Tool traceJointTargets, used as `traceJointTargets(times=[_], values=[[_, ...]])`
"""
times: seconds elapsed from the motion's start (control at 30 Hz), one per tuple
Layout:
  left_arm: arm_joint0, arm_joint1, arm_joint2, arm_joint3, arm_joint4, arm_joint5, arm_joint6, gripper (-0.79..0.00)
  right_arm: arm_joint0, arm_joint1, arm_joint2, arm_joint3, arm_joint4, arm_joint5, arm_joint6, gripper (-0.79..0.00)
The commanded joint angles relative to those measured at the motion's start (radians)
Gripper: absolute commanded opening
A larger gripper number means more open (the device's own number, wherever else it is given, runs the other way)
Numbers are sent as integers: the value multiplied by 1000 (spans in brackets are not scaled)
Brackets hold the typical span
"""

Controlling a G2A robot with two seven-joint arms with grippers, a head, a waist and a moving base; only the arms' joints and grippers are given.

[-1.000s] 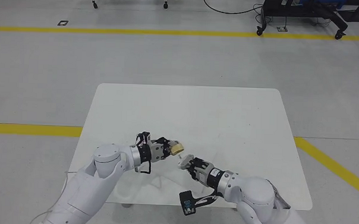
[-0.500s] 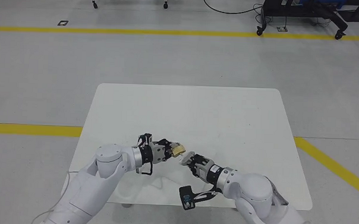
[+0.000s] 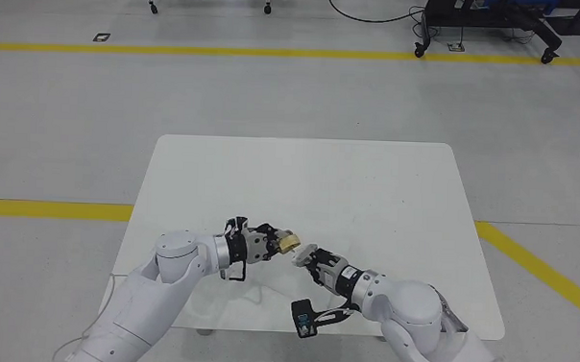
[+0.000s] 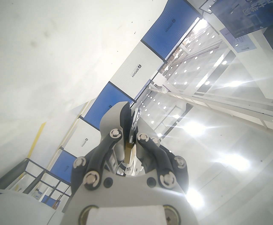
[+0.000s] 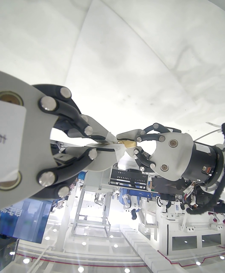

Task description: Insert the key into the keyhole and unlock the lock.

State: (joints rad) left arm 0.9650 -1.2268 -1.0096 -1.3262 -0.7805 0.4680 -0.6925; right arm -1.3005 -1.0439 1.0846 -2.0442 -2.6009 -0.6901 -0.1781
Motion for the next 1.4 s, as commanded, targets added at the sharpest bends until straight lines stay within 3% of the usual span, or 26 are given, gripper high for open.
traceJointTargets(times=[0.0,1.37], values=[[0,0,-1,-1,2,-3,3,-785,-1,0,1,-3,0,4,8,-785],[28,-1,-15,-46,19,7,23,-785,45,-26,-81,2,-15,-42,182,-785]])
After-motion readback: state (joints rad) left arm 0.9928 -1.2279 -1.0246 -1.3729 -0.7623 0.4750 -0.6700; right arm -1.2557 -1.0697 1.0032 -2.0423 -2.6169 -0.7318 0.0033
